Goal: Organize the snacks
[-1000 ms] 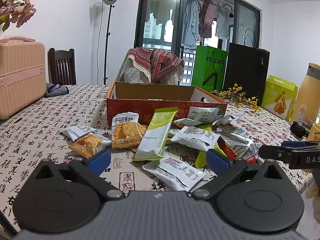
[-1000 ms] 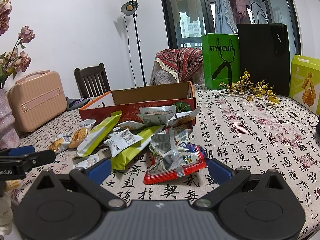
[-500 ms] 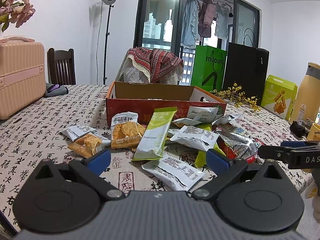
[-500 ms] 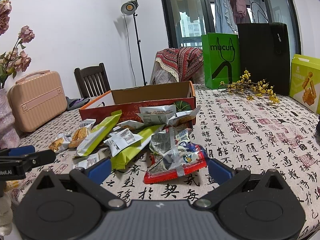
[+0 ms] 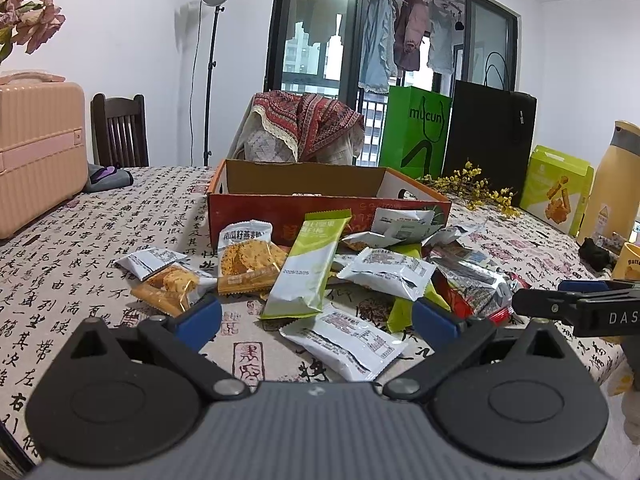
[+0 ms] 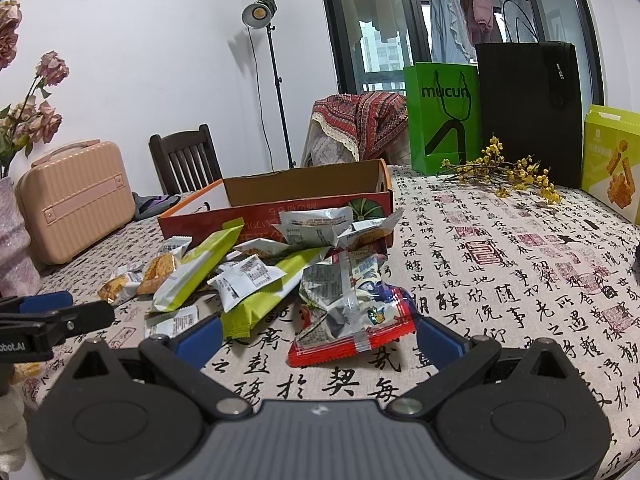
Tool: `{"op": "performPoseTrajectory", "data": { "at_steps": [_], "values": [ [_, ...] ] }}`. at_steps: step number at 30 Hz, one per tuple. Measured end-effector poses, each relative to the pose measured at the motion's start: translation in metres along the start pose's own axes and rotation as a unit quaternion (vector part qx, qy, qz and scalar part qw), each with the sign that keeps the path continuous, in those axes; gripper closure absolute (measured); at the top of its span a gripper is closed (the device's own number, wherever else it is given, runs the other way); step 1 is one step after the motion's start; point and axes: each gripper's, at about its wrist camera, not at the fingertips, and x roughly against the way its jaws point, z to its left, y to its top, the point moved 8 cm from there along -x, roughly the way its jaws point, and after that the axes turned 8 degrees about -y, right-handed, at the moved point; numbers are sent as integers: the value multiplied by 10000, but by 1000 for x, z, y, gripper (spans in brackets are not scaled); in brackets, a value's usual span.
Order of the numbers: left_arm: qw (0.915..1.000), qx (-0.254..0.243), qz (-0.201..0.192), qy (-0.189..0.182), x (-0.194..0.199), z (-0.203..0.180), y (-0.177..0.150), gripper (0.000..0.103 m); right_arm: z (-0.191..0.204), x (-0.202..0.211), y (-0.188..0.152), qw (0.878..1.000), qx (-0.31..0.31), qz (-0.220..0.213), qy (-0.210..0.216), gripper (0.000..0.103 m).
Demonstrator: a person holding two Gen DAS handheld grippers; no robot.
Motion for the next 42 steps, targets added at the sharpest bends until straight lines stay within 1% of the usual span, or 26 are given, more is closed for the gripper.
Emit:
{"op": "performPoseTrajectory", "data": {
  "at_steps": [4, 7, 9, 12, 15, 19, 25, 26, 33, 34, 35, 36, 37, 38, 39, 42],
  "values": [
    [9999, -61, 102, -7, -6, -4, -2, 0, -1, -2, -1, 10000, -28, 31, -10, 0],
    [9996, -108, 259, -54, -14, -10, -5, 0, -4, -3, -1, 10000, -55, 47, -22, 0],
    [9991, -132, 393, -4, -22, -13, -8, 0, -7, -4, -2, 9999, -77, 55, -46, 0],
    [9975, -91, 652, 245, -37, -14, -12, 0, -11, -6, -2, 9999, -125, 71, -82, 0],
    [9949, 162, 854, 517, -51, -9, -12, 0, -15, -8, -3, 9998, -164, 87, -115, 0],
    [9899, 299, 1083, 859, -69, -8, -11, 0, -18, -10, -6, 9997, -198, 110, -117, 0],
    [9820, 420, 1444, 1146, -86, -5, -20, 0, -22, -14, -9, 9995, -248, 160, -109, 0],
    [9812, 469, 1486, 1137, -87, -2, -23, 0, -23, -15, -9, 9995, -257, 168, -106, 0],
    [9810, 553, 1421, 1203, -72, 12, -26, 1, -24, -21, -11, 9994, -278, 200, -87, 0],
    [9813, 569, 1409, 1177, -70, 13, -26, 3, -24, -22, -11, 9994, -270, 192, -90, 0],
    [9820, 558, 1386, 1160, -67, 14, -25, 11, -23, -22, -10, 9995, -257, 181, -94, 0],
    [9829, 546, 1354, 1121, -65, 14, -24, 23, -23, -22, -10, 9995, -238, 170, -99, 0],
    [9840, 536, 1325, 1066, -63, 13, -23, 31, -22, -22, -9, 9996, -215, 158, -106, 0],
    [9851, 538, 1301, 992, -61, 13, -21, 47, -21, -22, -9, 9996, -195, 149, -112, 0],
    [9861, 544, 1284, 909, -60, 12, -20, 61, -21, -22, -8, 9997, -180, 145, -114, 0],
    [9877, 544, 1247, 767, -57, 13, -20, 64, -20, -23, -8, 9997, -156, 147, -122, 0]
  ]
}}
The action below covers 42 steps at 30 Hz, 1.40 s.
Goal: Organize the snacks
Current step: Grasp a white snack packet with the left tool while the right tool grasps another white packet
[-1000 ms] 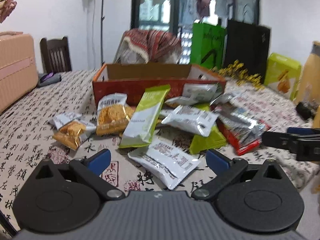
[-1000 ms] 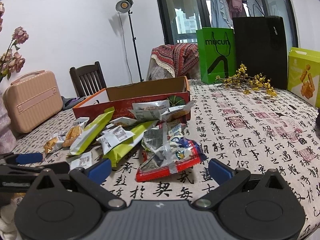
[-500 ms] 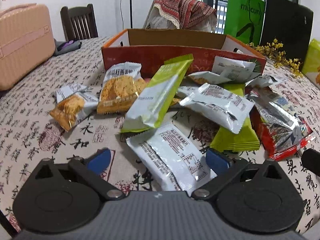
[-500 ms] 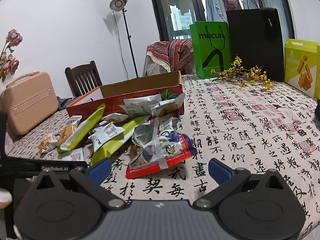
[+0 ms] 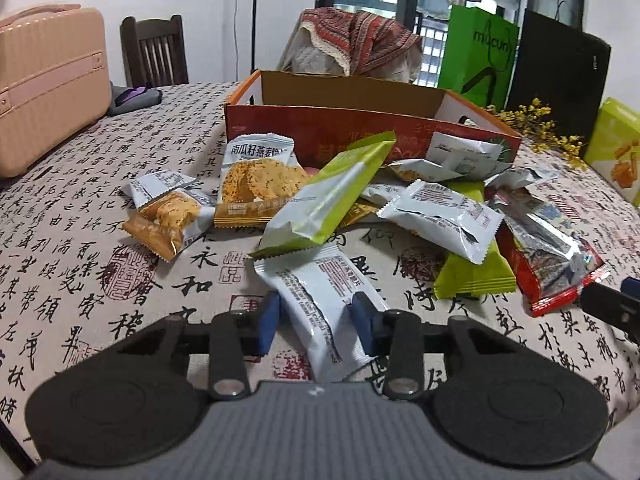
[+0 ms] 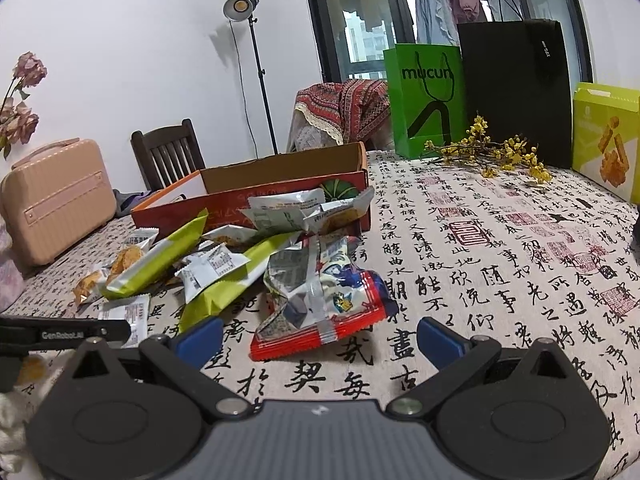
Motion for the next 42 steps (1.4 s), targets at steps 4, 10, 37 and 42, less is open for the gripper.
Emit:
{"op": "performPoseTrajectory", "data": {
  "at_steps": [4, 10, 37, 42],
  "values": [
    [10000, -35, -35, -62, 5, 2, -2, 65, -1, 0, 0, 10000, 2, 5, -26, 0],
    [10000, 37, -15, -21, 2, -1, -1, 26, 7, 2, 4, 9999, 120, -70, 1, 0],
    [9910, -315, -1144, -623, 59, 9, 25, 58, 83, -22, 33, 9890, 1415, -348, 257, 0],
    [9898, -247, -1270, -603, 57, 18, 38, 58, 112, -50, 40, 9791, 2003, -194, 282, 3]
  ]
}}
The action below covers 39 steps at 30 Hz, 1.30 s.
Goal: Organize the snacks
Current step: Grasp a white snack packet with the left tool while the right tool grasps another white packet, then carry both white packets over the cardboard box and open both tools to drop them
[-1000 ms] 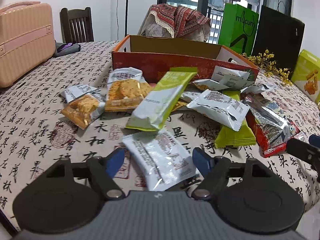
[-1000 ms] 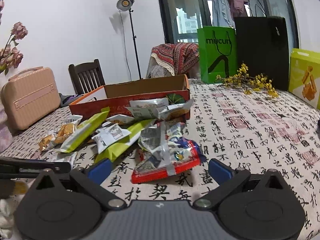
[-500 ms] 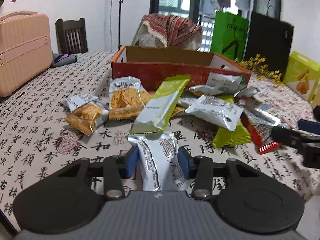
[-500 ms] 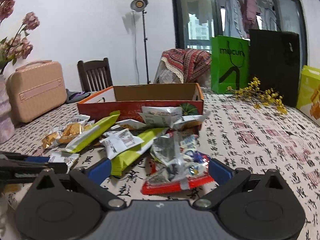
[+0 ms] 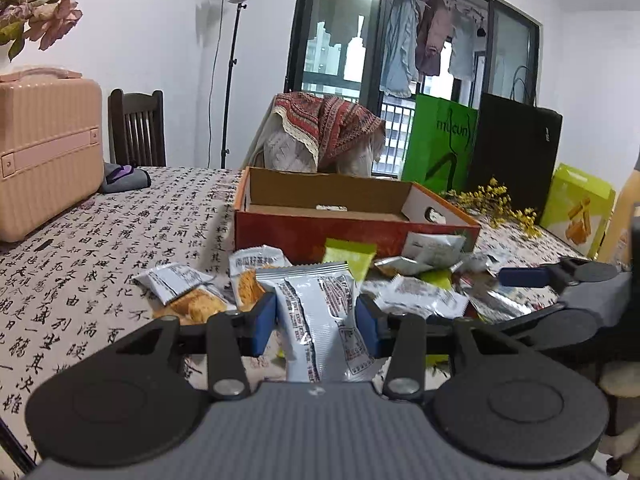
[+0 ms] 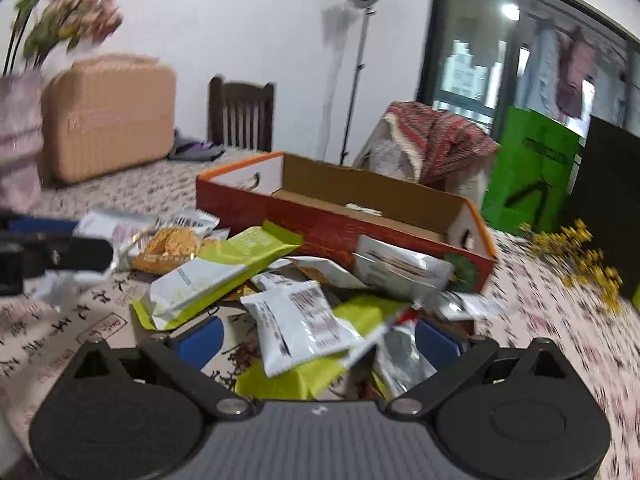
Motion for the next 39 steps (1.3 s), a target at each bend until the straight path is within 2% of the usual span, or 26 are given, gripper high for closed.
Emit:
{"op": "performPoseTrajectory", "data": {
  "at_steps": [2, 7, 8, 10, 12, 19, 28, 33, 39],
  "values": [
    [10000, 53, -12, -16, -3, 4, 1, 58, 8, -12, 3, 9997, 219, 90, -8, 12],
    [9999, 113, 53, -54, -12, 11, 0, 58, 18, -34, 5, 9981, 568, 234, 74, 24],
    [9999, 122, 70, -54, -14, 12, 0, 58, 20, -36, 4, 9978, 596, 269, 96, 34],
    [9999, 137, 86, -56, -17, 12, 0, 58, 21, -40, 3, 9973, 661, 294, 79, 47],
    [9998, 146, 74, -69, -19, 11, 2, 58, 21, -37, 3, 9975, 657, 250, 121, 54],
    [9998, 149, -34, -116, -23, 8, 19, 58, 6, -12, 17, 9989, 372, -156, 236, 56],
    [9988, 147, -442, -138, -34, 2, 67, 58, -44, 15, 58, 9962, -411, -752, 124, 56],
    [9978, 254, -584, -159, -54, -2, 98, 58, -75, 11, 88, 9921, -803, -966, -37, 56],
    [9961, 564, -658, -133, -87, 0, 133, 58, -102, -18, 125, 9881, -1182, -972, -129, 56]
  ]
}}
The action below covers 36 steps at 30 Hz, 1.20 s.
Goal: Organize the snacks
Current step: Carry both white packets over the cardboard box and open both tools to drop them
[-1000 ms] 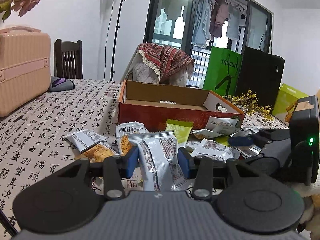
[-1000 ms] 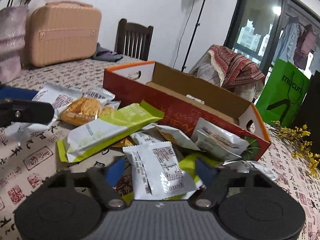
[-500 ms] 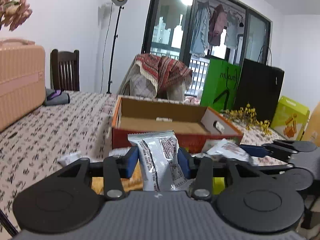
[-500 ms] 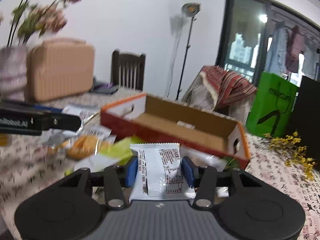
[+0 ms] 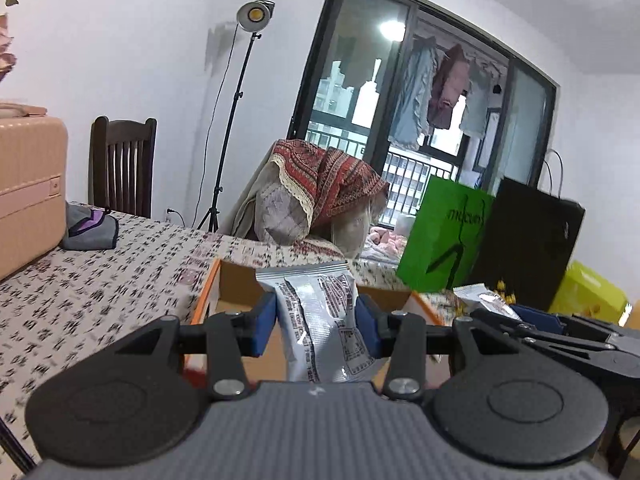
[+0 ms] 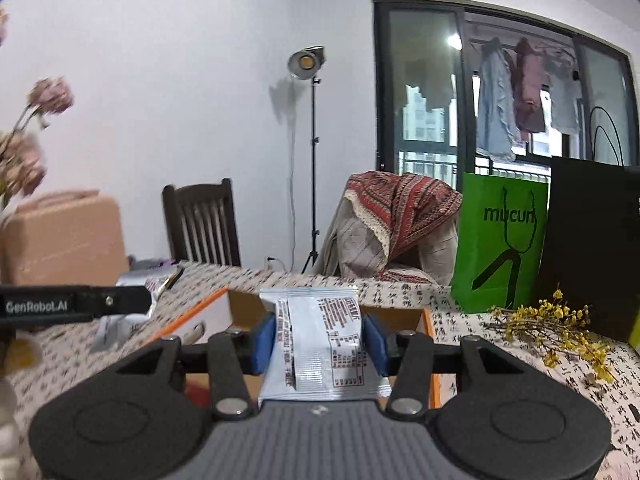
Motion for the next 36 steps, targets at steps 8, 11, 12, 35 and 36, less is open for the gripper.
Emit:
{"op": "performPoseTrajectory", "data": {
  "at_steps": [8, 11, 12, 35, 36],
  "values": [
    [9991, 238, 105, 326, -67, 12, 26, 58, -14, -79, 16, 9979, -429, 376, -320, 57],
    [9977, 331, 226, 539, -94, 24, 27, 58, -18, -113, 7, 9957, -525, 599, -482, 57],
    [9972, 345, 260, 614, -103, 29, 26, 58, -20, -123, 3, 9948, -567, 668, -515, 57],
    [9928, 301, 707, 916, -146, 66, -22, 13, -26, -162, -46, 9905, -706, 1119, -372, 15],
    [9930, 269, 644, 956, -143, 64, -20, 4, -26, -160, -44, 9910, -710, 1072, -369, 13]
  ]
}}
